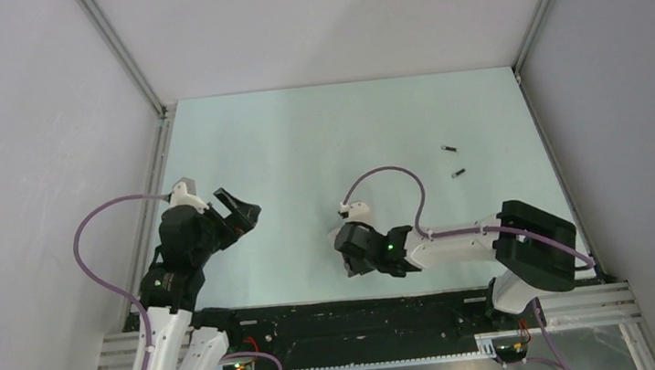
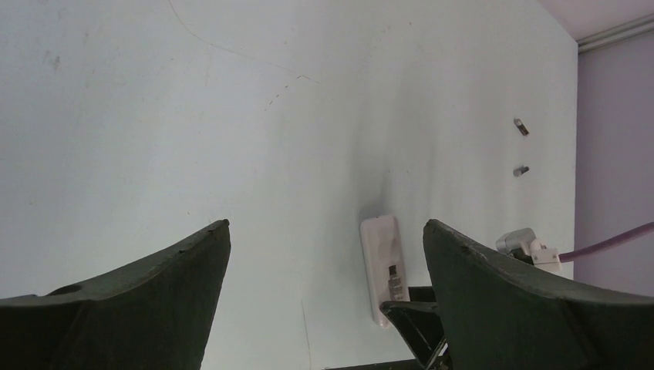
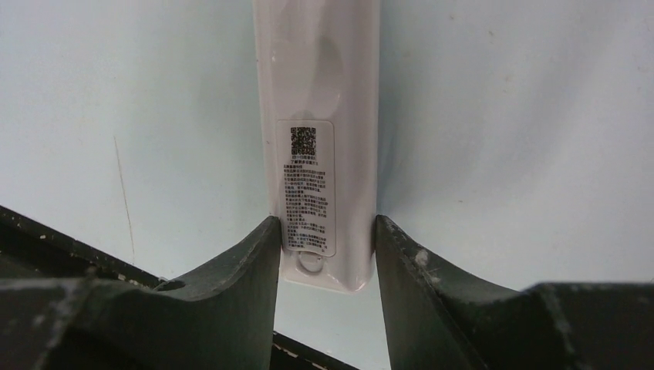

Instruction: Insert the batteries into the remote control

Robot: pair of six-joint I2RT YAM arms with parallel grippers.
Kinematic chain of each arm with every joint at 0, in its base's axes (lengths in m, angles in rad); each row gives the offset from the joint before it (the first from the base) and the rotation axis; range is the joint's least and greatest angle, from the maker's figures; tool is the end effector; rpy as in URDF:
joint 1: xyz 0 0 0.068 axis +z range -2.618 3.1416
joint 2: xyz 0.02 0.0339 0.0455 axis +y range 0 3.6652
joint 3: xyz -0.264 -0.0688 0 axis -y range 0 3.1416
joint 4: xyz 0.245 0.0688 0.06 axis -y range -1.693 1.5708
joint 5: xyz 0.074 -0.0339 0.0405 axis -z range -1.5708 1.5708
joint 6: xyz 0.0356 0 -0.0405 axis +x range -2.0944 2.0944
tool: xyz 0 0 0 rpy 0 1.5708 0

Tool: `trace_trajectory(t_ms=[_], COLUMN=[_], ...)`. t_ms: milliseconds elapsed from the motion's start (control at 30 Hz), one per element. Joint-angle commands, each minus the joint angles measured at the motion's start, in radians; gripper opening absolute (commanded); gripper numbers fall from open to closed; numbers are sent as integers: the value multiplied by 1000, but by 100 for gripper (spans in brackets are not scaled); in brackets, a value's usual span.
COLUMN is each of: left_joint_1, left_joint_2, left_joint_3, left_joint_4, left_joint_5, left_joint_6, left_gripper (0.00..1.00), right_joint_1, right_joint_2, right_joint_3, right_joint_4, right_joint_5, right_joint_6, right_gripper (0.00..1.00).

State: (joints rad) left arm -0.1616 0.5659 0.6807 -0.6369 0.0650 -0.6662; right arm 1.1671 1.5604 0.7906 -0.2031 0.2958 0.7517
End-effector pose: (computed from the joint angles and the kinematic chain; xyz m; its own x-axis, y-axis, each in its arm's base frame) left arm 0.1266 -0.0230 0.2881 -0.5205 -0.5400 -0.6614 -0.1343 0.8168 -0.5611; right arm 0.1257 0.2679 0.1607 -0.7939 -0.1956 -0.5757 -0.3738 0.9038 0.2084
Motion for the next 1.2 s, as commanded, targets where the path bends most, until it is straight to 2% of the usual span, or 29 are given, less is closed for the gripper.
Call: trace_trajectory(t_ms=[0,267,433,800,900,1033,1167], left_joint_1=[-8,-7,-7,-7,-7,-7,-7], left_joint_2=[-5,-17,-14,-16,-20,-20,-20], left_joint_3=[-3,-11,-13,-26,-29,-32,-36], left_joint_4=[36,36,39,42,42,42,42], left_joint_5=[29,32,33,34,35,33,33], left_joint_6=[-15,-9,-9,-4,-4,-2,-1], left_gripper=[98,98,98,98,98,98,98], right_joint_1=[58,86,89,75,66,61,73], right_joint_2=[125,234,260,313,323,325,276], right_joint_3=[84,145,146,148,149,150,151], right_joint_4=[-89,-138,-120,-94,-87,-90,-128], right_joint_5=[70,87,67,13,-6,-12,51], right_joint_6=[17,24,20,22,16,15,13], right_gripper=[42,39,50,56,54,41,35])
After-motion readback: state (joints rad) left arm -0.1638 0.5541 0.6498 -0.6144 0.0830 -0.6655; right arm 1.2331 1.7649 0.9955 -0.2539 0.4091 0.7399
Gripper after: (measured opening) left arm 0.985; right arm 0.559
